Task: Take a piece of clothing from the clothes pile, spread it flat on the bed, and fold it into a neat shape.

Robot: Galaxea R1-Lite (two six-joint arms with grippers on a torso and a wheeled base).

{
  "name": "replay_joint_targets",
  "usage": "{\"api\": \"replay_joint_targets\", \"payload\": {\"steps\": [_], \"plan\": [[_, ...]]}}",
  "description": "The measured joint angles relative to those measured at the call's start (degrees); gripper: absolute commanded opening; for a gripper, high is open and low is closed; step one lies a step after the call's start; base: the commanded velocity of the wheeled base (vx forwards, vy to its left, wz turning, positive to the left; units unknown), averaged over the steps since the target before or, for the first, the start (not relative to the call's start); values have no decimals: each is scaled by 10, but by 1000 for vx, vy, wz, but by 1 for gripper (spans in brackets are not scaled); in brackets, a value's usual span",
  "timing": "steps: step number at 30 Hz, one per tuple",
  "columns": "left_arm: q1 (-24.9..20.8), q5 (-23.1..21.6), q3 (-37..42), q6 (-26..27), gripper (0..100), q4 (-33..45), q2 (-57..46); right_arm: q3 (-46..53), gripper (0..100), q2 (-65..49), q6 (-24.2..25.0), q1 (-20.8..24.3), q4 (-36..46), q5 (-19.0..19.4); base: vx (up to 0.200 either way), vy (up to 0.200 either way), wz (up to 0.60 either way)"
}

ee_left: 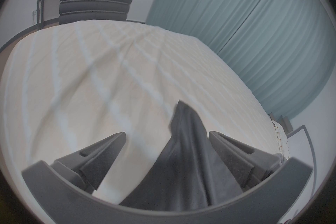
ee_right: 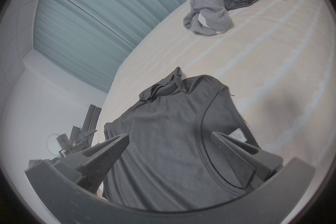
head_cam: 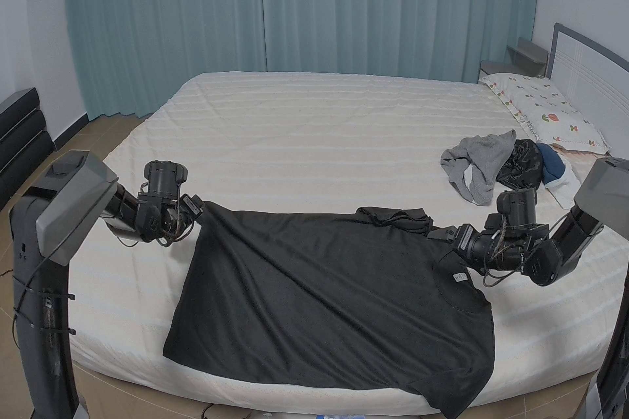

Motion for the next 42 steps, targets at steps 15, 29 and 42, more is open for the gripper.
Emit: {"api": "replay_joint_targets", "payload": {"steps": [15, 29, 42], "plan": [[-40, -13, 292, -72, 100, -81, -203, -205, 100, 118, 13, 31, 79, -45, 0, 0, 0], [-71, -14, 373, -124, 100, -102, -284, -371, 100, 228, 13, 27, 108, -93, 0, 0, 0], [-72, -15, 436, -135, 100, -201, -282, -495, 100, 283, 13, -9, 103, -131, 0, 0, 0]]}}
